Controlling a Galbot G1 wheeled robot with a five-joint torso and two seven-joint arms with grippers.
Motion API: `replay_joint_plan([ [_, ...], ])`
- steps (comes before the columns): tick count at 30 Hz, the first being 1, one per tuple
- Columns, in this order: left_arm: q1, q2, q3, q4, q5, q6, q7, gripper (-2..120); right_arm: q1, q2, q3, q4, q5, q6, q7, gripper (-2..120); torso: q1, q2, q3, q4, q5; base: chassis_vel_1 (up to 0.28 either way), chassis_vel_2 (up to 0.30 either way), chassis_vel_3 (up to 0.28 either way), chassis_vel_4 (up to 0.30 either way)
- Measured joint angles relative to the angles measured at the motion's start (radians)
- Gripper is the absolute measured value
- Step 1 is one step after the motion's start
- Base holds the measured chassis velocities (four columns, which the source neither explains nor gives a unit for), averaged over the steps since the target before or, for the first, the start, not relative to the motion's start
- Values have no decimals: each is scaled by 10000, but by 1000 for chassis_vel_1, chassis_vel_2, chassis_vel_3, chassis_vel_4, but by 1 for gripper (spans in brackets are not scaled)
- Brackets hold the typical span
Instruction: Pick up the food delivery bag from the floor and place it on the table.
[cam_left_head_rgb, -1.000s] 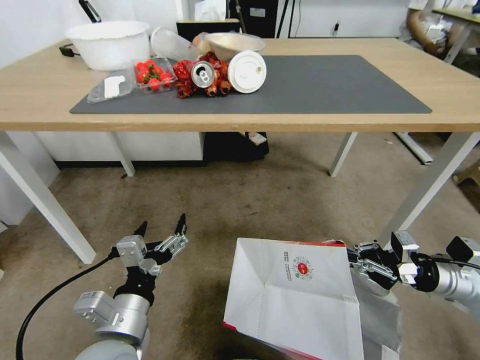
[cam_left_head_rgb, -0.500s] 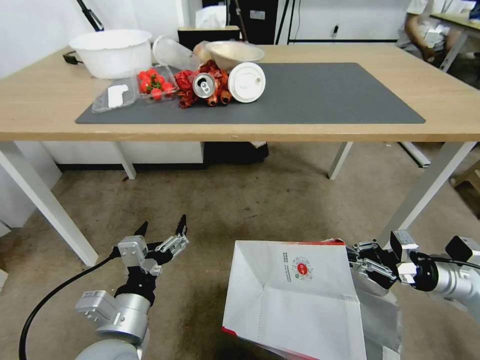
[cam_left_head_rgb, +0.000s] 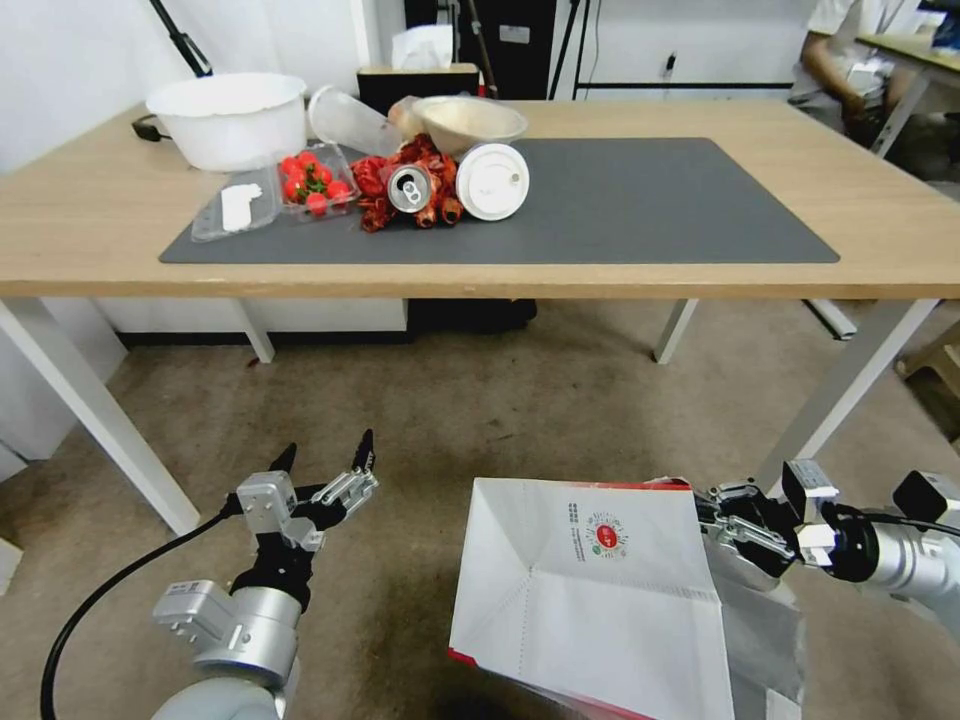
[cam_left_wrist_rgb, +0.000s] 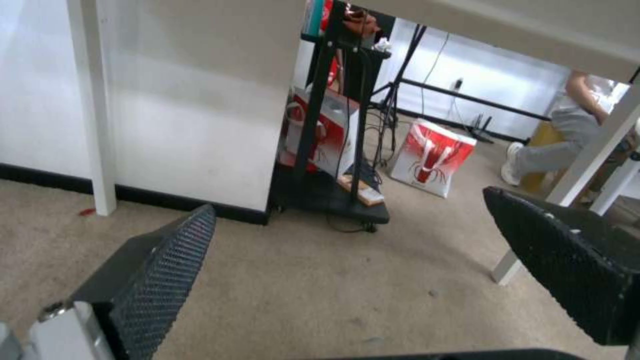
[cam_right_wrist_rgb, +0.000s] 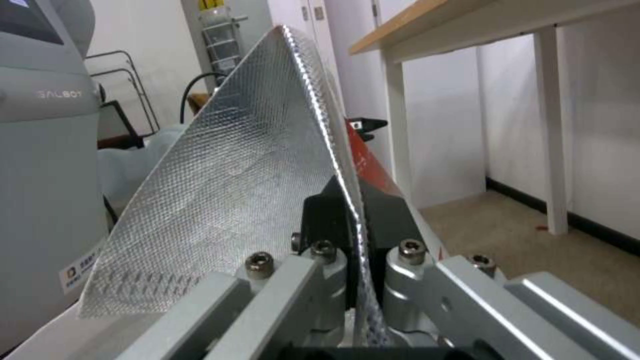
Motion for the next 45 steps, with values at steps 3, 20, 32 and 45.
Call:
replay_joint_plan([
  [3, 15, 6, -1, 0, 61, -22, 3, 100, -1, -25, 15, 16, -9, 34, -5, 0, 45, 145, 100, 0, 0, 0, 0, 0, 0],
  [20, 35, -68, 59, 2, 153, -37, 17, 100, 20, -53, 30, 86, -15, 47, -7, 0, 245, 789, 545, 0, 1, 0, 0, 0, 0],
  [32, 21, -60, 56, 14, 164, -20, 28, 100, 95, -64, -40, 68, -38, 39, -33, 0, 413, 1271, 857, 0, 1, 0, 0, 0, 0],
  [45, 47, -42, 72, -12, 203, -13, 35, 100, 19, -102, 24, 128, -54, 35, -71, 0, 612, 1846, 1233, 0, 0, 0, 0, 0, 0],
])
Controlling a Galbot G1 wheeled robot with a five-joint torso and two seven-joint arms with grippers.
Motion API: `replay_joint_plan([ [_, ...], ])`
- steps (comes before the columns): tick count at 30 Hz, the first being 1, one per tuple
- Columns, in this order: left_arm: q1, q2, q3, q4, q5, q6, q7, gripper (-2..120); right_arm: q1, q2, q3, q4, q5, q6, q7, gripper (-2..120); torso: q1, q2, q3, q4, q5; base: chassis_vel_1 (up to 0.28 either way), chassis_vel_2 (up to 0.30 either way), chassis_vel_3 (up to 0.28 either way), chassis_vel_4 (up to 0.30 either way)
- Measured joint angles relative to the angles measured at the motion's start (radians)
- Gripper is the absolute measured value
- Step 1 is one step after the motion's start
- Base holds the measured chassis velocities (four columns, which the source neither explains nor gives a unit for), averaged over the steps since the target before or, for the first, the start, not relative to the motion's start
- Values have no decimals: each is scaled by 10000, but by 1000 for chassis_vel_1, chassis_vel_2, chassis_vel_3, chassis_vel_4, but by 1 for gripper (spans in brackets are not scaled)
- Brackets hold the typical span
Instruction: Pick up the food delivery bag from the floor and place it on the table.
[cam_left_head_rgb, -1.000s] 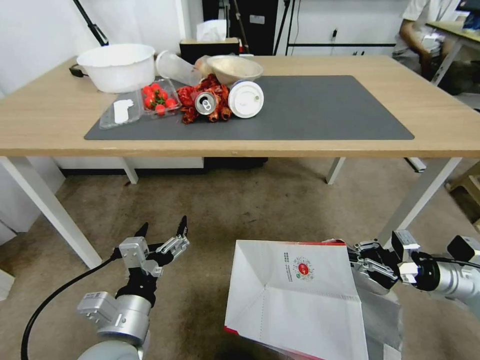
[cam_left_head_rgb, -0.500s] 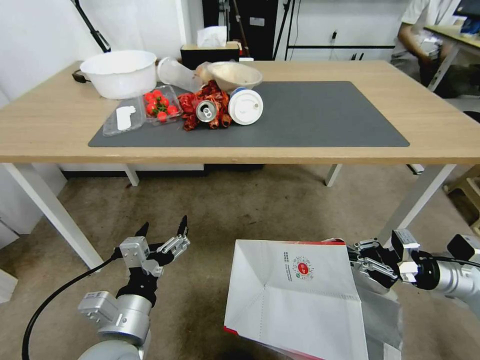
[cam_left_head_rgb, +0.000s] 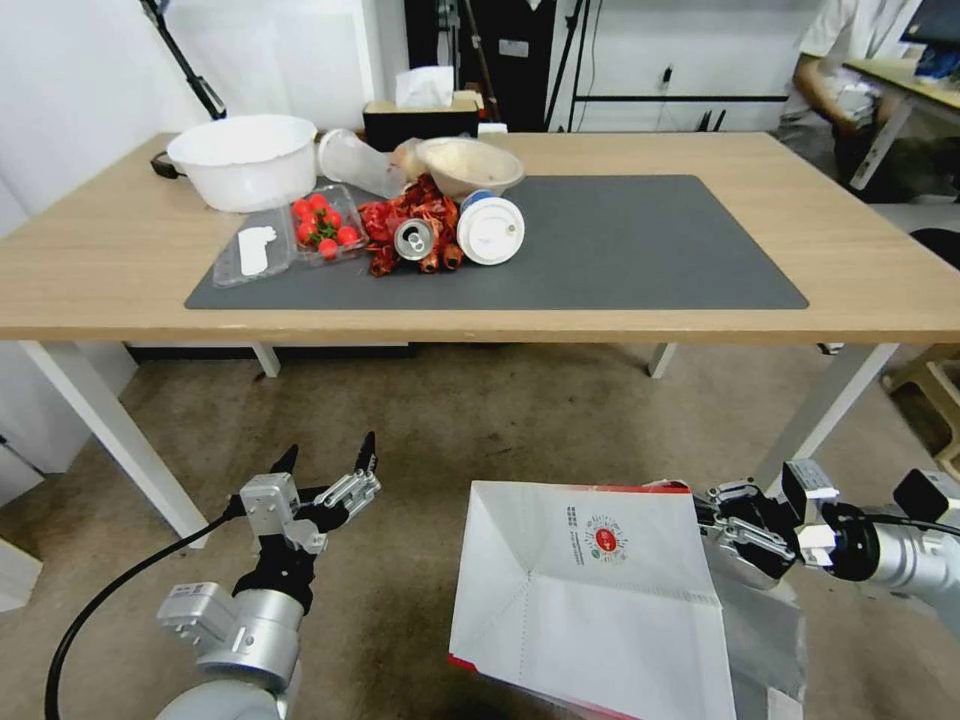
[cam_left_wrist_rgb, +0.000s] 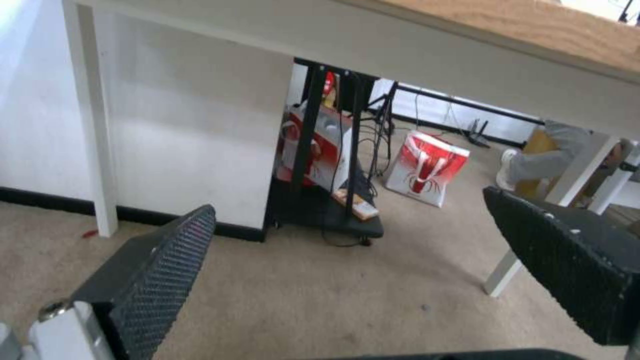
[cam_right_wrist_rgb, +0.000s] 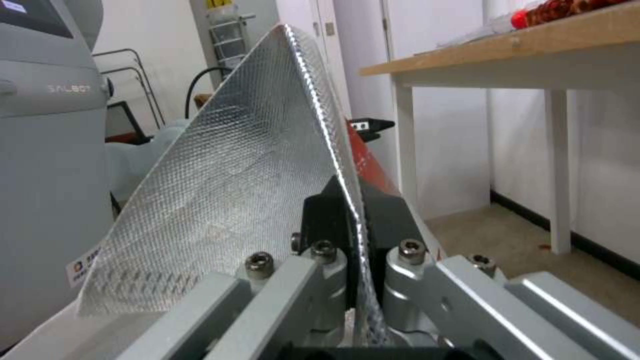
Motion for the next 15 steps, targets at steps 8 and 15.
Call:
replay_joint_plan([
  [8, 15, -4, 10, -25, 80, -8, 2, 100, -49, -29, 37, 50, -2, 0, -20, 0, 121, 318, 199, 0, 0, 0, 0, 0, 0],
  [15, 12, 5, 2, -22, 96, -9, 2, 100, -44, -64, 35, 76, -16, -1, -29, 0, 218, 574, 357, 0, 0, 0, 0, 0, 0],
])
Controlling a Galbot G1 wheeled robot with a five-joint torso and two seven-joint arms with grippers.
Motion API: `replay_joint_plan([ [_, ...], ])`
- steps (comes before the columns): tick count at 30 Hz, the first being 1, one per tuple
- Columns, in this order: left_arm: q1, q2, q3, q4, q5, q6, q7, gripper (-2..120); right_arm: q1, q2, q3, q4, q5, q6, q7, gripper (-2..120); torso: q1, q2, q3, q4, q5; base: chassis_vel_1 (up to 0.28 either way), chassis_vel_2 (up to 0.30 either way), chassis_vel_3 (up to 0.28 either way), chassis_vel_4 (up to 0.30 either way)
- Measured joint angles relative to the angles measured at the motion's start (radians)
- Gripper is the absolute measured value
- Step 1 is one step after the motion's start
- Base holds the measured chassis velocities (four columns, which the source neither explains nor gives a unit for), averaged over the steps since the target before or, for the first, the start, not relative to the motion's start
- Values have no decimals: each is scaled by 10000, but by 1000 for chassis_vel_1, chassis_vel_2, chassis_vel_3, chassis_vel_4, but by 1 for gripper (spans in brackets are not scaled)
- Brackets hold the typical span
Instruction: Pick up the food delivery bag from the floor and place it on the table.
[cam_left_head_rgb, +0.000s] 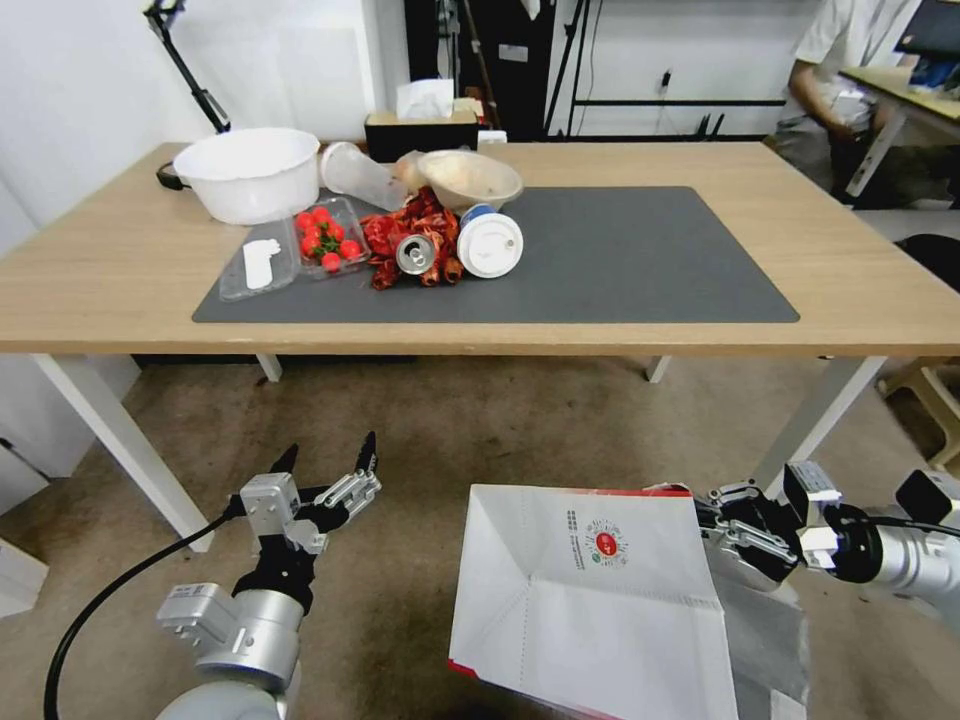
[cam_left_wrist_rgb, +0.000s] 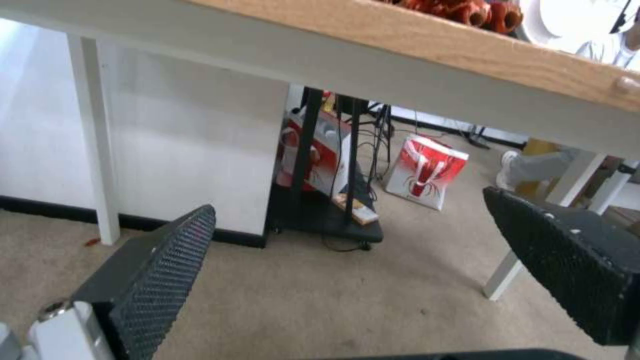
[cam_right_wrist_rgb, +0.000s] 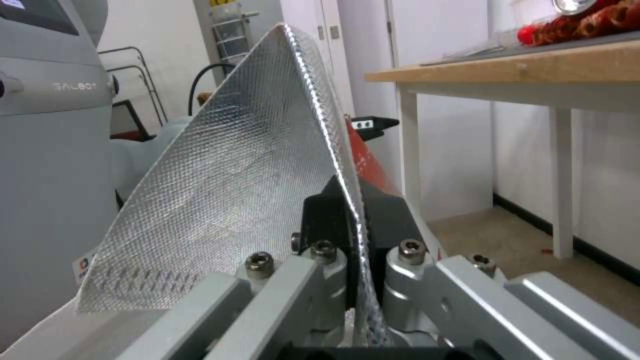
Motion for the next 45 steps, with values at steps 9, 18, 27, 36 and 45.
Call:
replay_joint_plan([
  [9, 9, 5, -1, -8, 12, 0, -2, 100, 25, 14, -19, 23, -6, -10, -7, 0, 102, 248, 147, 1, 0, 0, 0, 0, 0],
  [18, 1, 4, 2, -13, 10, 0, -12, 100, -1, 78, -28, 70, -19, -37, -49, 0, 237, 628, 390, 0, 0, 0, 0, 0, 0],
  [27, -2, 9, -12, -33, -6, 16, -19, 100, 23, 74, -45, 96, -21, -47, -63, 0, 427, 1096, 671, 1, 0, 0, 0, 0, 0],
  [36, -4, -13, -9, -33, -6, 25, -17, 100, 14, 67, -53, 115, -14, -55, -85, 0, 591, 1517, 930, 0, 0, 0, 0, 0, 0],
  [45, -15, -6, -2, -35, 12, 38, -21, 100, 9, 64, -48, 112, -14, -55, -92, 0, 749, 1910, 1162, 0, 0, 0, 0, 0, 0],
])
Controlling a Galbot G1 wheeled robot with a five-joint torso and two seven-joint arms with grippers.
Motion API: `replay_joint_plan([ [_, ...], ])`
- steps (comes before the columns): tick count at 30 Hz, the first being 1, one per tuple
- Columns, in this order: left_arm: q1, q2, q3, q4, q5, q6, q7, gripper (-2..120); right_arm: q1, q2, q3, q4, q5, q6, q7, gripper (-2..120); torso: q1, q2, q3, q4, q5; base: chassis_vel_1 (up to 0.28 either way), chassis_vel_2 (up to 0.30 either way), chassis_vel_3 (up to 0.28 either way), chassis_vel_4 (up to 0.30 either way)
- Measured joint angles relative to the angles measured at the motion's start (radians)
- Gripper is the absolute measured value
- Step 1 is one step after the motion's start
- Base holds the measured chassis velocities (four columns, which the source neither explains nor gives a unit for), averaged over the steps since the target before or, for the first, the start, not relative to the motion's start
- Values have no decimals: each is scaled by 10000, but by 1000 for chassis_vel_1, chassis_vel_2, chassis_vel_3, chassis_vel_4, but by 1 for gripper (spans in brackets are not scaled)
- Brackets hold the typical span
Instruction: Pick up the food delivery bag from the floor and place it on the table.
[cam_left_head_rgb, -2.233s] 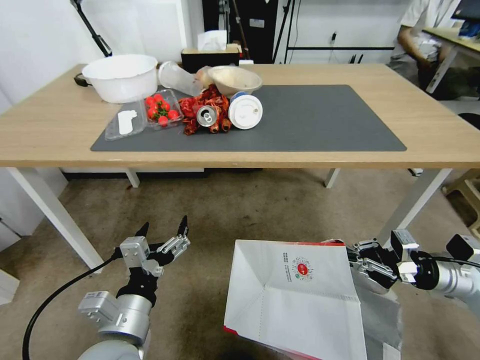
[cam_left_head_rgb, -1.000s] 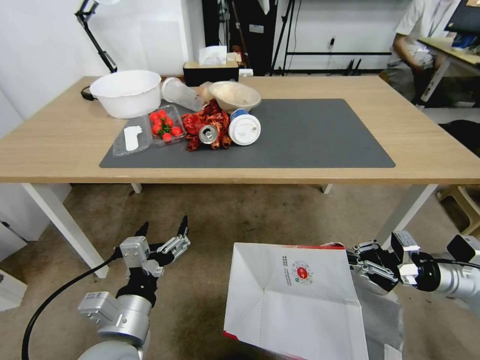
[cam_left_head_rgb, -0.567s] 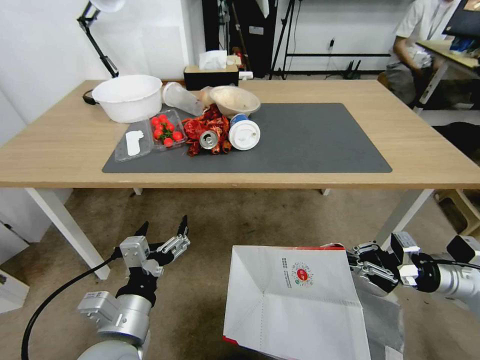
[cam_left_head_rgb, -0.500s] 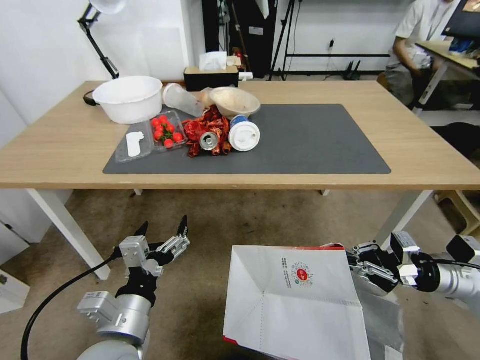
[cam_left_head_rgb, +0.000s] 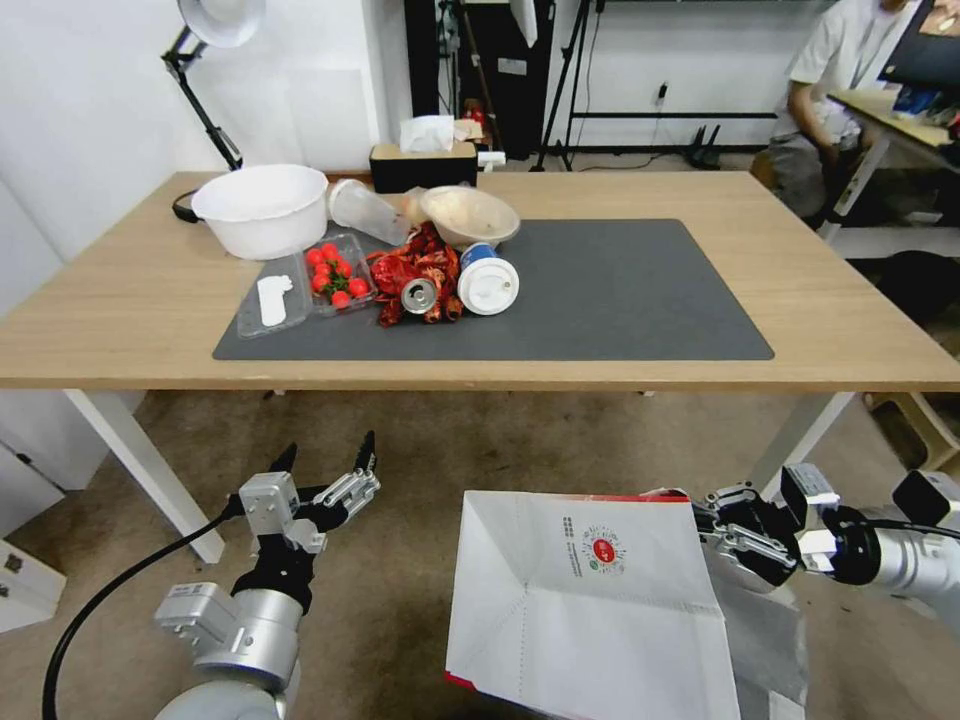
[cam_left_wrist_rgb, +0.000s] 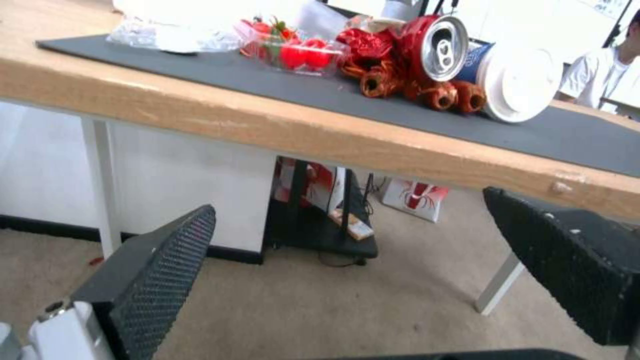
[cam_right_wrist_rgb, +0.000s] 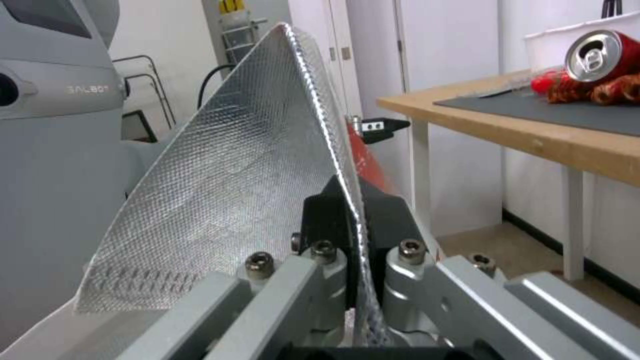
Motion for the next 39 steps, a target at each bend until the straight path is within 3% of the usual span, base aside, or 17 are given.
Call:
replay_joint_plan([
  [39, -6, 40, -8, -46, 14, 26, 2, 100, -29, -75, 33, 18, -35, 25, -24, 0, 724, 1717, 992, 1, 0, 0, 0, 0, 0],
])
